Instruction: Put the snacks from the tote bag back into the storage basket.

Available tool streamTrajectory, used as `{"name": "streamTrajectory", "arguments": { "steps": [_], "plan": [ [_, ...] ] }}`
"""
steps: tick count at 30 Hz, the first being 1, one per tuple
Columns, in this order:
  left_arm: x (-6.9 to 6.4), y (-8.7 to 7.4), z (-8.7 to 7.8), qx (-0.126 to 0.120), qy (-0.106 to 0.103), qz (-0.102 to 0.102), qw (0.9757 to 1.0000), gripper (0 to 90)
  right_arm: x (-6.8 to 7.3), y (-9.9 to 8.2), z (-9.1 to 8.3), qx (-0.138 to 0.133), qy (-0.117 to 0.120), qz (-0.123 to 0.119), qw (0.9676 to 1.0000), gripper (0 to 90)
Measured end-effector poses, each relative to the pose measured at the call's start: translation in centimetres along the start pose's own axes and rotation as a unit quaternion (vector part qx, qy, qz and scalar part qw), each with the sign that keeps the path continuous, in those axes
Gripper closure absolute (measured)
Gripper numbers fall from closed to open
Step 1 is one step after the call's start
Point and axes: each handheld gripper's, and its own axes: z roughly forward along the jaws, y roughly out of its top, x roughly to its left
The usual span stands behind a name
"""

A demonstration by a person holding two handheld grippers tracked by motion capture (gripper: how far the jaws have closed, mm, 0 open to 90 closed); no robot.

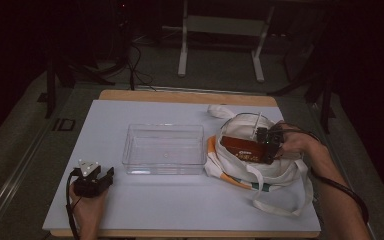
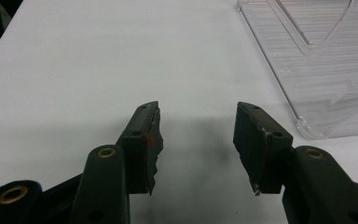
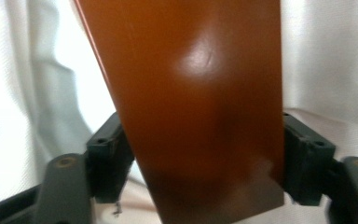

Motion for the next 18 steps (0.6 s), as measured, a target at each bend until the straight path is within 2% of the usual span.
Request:
{"name": "streamTrajectory", "arguments": {
  "steps": [5, 7, 13, 18],
  "plan": [
    [0.0, 0.0, 0.0, 0.001, 0.001, 0.001, 1.0000, 51.5, 0.4, -0.1, -0.7, 0.002, 0.014, -0.008, 0.9999, 37.9],
    [-0.1, 0.0, 0.0, 0.001, 0.002, 0.001, 1.0000, 51.5, 0.6, -0.3, -1.0, -0.002, 0.033, -0.009, 0.9994, 39.2],
    [-0.1, 0.0, 0.0, 0.000, 0.003, 0.002, 1.0000, 51.3, 0.9, -0.4, -0.2, 0.005, 0.027, -0.015, 0.9995, 36.7],
    [-0.1, 0.0, 0.0, 0.000, 0.001, 0.001, 1.0000, 51.1, 0.7, -0.2, 0.6, 0.012, 0.029, -0.006, 0.9995, 32.3]
  ]
}}
